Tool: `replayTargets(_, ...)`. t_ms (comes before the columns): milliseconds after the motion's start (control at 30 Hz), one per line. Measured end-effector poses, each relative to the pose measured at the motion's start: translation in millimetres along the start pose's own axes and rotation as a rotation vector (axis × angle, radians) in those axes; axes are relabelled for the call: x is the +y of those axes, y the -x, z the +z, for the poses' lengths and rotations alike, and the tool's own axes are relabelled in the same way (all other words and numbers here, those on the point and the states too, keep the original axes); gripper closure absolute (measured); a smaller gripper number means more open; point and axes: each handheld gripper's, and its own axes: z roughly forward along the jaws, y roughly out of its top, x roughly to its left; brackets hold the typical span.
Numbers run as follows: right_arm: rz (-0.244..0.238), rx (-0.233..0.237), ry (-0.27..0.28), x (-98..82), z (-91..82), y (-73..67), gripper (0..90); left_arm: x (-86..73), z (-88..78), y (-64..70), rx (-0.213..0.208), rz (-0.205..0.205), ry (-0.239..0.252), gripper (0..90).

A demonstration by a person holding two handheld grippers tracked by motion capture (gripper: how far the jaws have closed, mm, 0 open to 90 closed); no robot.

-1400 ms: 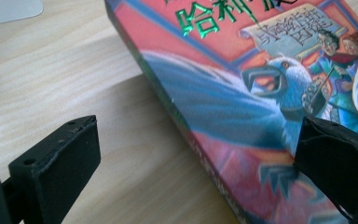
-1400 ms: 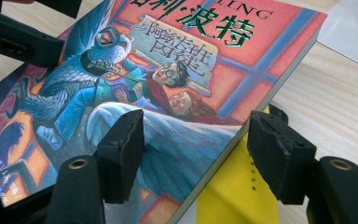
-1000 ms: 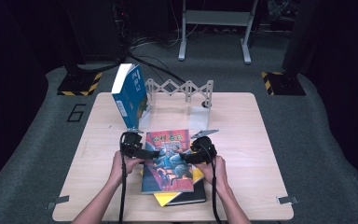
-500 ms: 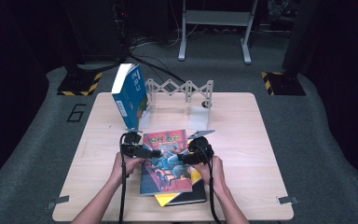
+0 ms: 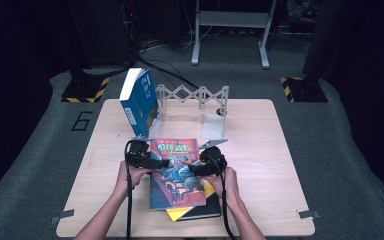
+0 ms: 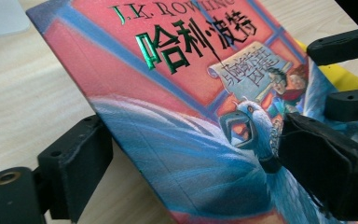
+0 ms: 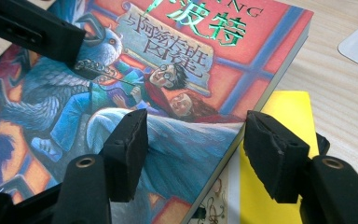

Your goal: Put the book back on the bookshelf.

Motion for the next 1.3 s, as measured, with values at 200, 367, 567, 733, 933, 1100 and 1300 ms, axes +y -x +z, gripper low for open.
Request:
replayTargets(200,-0.009,-0.006,0.002,0.7,1.2,-1.5,39.5,8.5,-11.5,6.9,0.012,0.029,0.030,16.4)
replayTargets(367,0.001,0.000,0.003,1.2,1.7,-2.8,39.6,14.2,-20.3,16.7,0.050,0.099,0.042,22.4)
replayTargets(567,-0.009,-0.015,0.009,2.2,2.8,-5.0,39.5,19.7,-22.2,18.1,0.050,0.118,0.032,32.6)
replayTargets(733,-0.023,-0.013,0.017,1.8,3.1,-4.1,39.4,24.9,-23.0,13.8,0.005,0.080,0.034,41.0)
replayTargets(933,-0.032,-0.021,0.018,2.8,3.5,-5.5,39.2,30.4,-19.9,11.4,-0.023,0.075,-0.003,41.6)
replayTargets(1100,-0.027,0.007,0.022,1.8,3.6,-2.9,39.4,30.5,-7.9,20.1,-0.082,0.111,-0.046,50.7)
replayTargets(1300,-0.029,0.007,0.018,2.0,3.0,-3.0,39.3,35.1,-10.0,27.2,-0.038,0.177,-0.063,50.0)
